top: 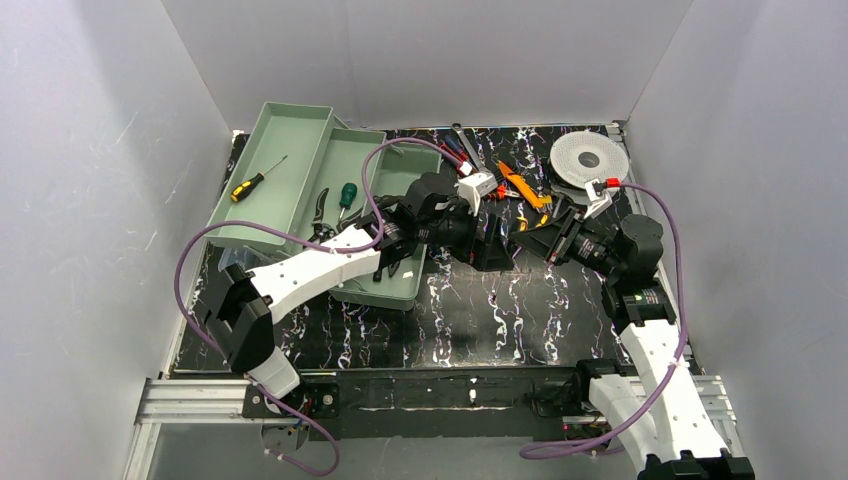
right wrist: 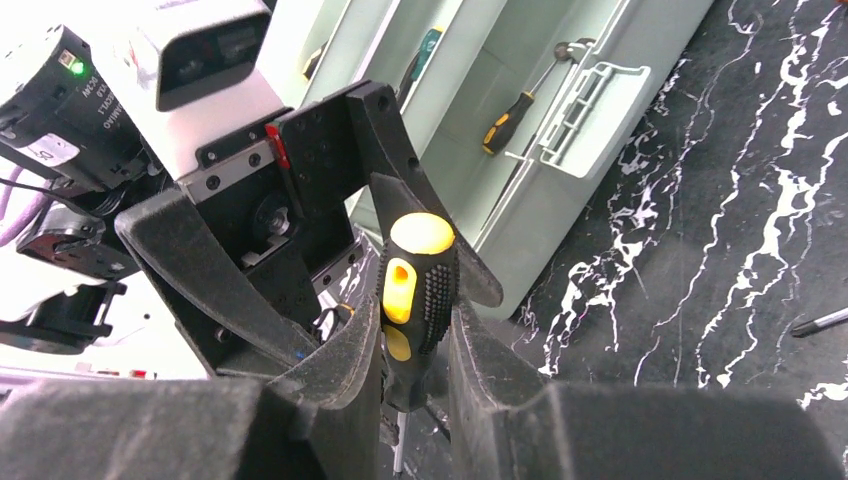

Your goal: Pack the tool kit

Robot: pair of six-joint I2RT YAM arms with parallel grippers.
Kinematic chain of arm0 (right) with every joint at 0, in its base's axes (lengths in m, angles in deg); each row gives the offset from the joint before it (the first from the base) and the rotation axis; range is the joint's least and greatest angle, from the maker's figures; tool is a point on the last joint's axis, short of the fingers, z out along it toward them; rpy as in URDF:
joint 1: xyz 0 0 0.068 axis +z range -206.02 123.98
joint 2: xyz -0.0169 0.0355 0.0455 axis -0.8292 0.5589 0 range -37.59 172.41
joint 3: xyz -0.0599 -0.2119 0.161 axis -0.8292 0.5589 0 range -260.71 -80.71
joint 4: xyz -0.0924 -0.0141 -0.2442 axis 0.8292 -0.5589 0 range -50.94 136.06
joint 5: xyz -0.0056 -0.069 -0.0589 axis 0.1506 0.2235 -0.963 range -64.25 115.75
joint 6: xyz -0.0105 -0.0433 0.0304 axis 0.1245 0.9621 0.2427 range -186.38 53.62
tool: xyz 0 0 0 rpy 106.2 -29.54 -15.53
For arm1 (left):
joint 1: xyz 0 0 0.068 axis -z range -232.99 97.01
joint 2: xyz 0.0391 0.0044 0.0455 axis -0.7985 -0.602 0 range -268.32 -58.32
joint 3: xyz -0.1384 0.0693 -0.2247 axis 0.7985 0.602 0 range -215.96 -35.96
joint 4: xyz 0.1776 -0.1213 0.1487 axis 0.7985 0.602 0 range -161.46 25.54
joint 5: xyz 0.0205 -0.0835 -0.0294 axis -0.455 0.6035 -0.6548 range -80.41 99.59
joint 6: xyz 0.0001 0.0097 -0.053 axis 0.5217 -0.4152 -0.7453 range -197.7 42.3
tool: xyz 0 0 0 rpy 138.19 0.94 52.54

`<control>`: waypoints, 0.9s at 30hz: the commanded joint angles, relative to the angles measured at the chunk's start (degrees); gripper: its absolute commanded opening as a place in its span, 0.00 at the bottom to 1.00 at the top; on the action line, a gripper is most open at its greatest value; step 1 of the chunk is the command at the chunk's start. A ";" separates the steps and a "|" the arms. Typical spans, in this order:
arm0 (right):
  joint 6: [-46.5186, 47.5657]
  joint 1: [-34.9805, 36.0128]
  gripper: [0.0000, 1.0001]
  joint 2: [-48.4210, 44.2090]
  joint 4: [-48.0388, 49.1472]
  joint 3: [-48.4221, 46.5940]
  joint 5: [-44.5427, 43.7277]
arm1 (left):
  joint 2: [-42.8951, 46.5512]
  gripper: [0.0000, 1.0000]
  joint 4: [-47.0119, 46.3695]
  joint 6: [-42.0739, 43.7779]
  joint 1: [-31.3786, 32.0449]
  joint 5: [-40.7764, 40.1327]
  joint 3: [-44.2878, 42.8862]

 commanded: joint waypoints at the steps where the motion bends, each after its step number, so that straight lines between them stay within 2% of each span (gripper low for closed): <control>1: -1.41 0.74 0.01 -0.51 3.77 -0.34 3.14 | 1.62 0.78 -5.23 -1.60 0.86 0.76 -0.23; 6: -1.52 1.05 0.01 -0.74 4.17 -0.06 3.26 | 0.87 0.67 -6.93 -2.25 1.09 2.13 -0.96; 9: -1.64 1.20 0.01 -0.88 4.44 -0.18 3.26 | 0.08 0.57 -7.06 -2.78 1.26 3.00 -1.67; 11: -1.58 1.29 0.01 -0.94 4.55 -0.28 3.23 | -0.49 0.45 -7.28 -3.05 1.43 3.62 -2.02; 13: -1.63 1.37 0.01 -0.77 4.68 -0.32 3.23 | -0.90 0.25 -7.24 -3.23 1.55 4.06 -2.31; 15: -1.65 1.42 0.01 -0.56 4.71 -0.38 3.38 | -1.07 0.10 -7.17 -3.41 1.54 4.08 -2.42; 17: -1.51 1.47 0.01 -0.35 4.46 -0.28 3.25 | -0.98 0.01 -6.09 -2.67 1.54 3.58 -2.89; 18: -1.32 1.46 0.01 -0.33 3.93 -0.36 2.66 | -0.67 0.00 -4.10 -2.07 1.54 3.18 -3.09; 19: -0.85 1.47 0.07 -0.43 3.38 -0.44 2.12 | -0.10 0.00 -2.53 -1.25 1.54 2.40 -3.34; 21: 0.29 1.42 0.49 -0.67 1.47 -0.89 0.36 | 1.14 0.00 3.21 1.57 1.48 -0.56 -4.37; 22: 1.30 1.46 0.59 -0.97 -0.56 -1.23 -0.81 | 2.02 0.00 6.47 3.22 1.47 -2.71 -5.07; 27: 4.59 1.47 0.71 -2.99 -6.16 -1.84 -7.41 | 8.85 0.00 22.21 10.04 0.65 -19.23 -7.45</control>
